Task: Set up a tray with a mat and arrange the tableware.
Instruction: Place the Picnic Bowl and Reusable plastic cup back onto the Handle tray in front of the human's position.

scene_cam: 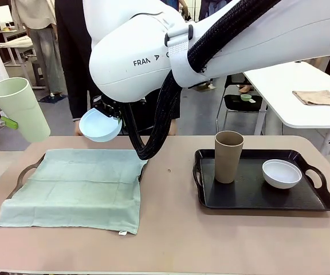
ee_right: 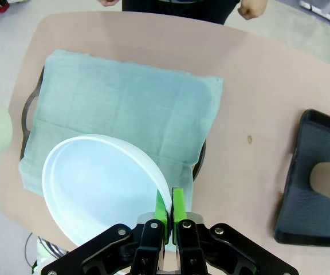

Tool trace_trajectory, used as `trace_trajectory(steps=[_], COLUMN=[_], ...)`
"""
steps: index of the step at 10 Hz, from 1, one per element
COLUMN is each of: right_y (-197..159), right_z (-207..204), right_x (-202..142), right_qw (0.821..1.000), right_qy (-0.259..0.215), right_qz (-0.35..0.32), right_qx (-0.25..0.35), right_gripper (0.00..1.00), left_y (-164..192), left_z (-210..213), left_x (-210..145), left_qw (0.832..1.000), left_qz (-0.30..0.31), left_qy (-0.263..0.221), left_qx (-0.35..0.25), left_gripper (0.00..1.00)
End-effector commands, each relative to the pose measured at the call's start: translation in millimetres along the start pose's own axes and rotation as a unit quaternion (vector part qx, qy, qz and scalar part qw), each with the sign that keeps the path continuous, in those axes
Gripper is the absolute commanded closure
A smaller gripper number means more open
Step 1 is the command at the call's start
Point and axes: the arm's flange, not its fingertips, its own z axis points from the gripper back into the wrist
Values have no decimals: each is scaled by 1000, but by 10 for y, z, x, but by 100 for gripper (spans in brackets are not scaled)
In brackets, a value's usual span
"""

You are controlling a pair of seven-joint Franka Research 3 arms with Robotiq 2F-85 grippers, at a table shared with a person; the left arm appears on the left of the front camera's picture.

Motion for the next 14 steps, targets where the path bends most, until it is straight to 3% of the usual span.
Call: trace_trajectory(steps=[1,3,4,7,10,14], right_y=[18,18,0,11,7,-20], right_z=[6,6,0,-805,-1384,-1559], right_x=[6,6,0,148,107,65], right_qw=[1000,1000,1000,999,998,998], right_qy=[3,3,0,38,54,60], right_qz=[6,6,0,-7,-16,-19], right_qx=[-3,-3,0,34,39,27], right_gripper=[100,100,95,95,95,95], left_y=[21,21,0,178,182,152], left_z=[20,20,0,-321,-580,-677], left_x=[16,16,0,-765,-1280,-1417], left_qw=[1000,1000,1000,1000,998,997], left_qz=[-4,-4,0,27,53,67], left_qy=[2,2,0,-12,-14,-13], left_qx=[1,1,0,-7,-24,-28], left_gripper=[100,100,15,15,15,15])
